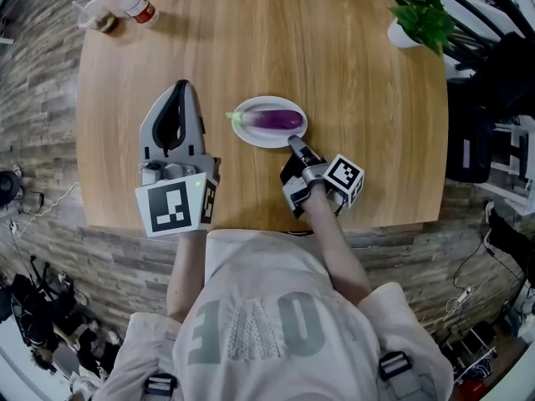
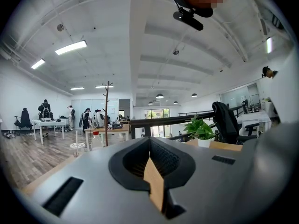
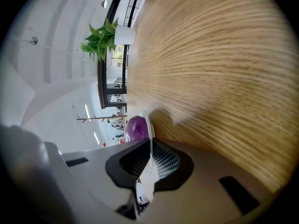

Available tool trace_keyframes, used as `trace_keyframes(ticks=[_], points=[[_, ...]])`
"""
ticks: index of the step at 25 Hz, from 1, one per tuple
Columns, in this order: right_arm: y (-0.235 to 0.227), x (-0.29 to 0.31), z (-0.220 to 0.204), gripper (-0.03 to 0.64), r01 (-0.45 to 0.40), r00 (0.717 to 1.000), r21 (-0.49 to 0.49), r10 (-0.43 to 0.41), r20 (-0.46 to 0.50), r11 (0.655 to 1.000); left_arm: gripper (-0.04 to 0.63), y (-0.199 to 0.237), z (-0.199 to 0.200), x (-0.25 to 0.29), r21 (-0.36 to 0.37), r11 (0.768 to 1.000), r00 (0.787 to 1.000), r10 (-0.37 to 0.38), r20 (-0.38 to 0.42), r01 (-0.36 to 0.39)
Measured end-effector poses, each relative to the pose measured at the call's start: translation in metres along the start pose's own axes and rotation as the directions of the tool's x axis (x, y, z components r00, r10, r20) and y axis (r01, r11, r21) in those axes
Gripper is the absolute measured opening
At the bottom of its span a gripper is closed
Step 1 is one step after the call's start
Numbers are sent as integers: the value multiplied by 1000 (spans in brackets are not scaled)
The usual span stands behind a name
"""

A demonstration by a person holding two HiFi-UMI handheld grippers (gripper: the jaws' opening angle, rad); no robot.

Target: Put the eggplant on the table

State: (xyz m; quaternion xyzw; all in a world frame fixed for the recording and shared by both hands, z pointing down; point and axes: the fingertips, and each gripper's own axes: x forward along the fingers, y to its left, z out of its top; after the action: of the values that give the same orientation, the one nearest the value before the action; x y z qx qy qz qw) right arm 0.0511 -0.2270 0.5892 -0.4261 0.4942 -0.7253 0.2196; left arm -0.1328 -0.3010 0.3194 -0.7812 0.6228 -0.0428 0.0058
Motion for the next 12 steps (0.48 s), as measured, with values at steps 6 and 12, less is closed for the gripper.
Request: trace_keyframes(ticks=[6, 12], points=[[-6, -4, -4, 29, 55, 998, 45, -55, 3, 997, 8, -1, 1, -1, 6, 1000, 1000, -1, 3, 1], [1, -9, -8, 161, 65, 997, 59, -67, 28, 996, 9, 1, 2, -3, 6, 1000, 1000, 6, 8, -6]])
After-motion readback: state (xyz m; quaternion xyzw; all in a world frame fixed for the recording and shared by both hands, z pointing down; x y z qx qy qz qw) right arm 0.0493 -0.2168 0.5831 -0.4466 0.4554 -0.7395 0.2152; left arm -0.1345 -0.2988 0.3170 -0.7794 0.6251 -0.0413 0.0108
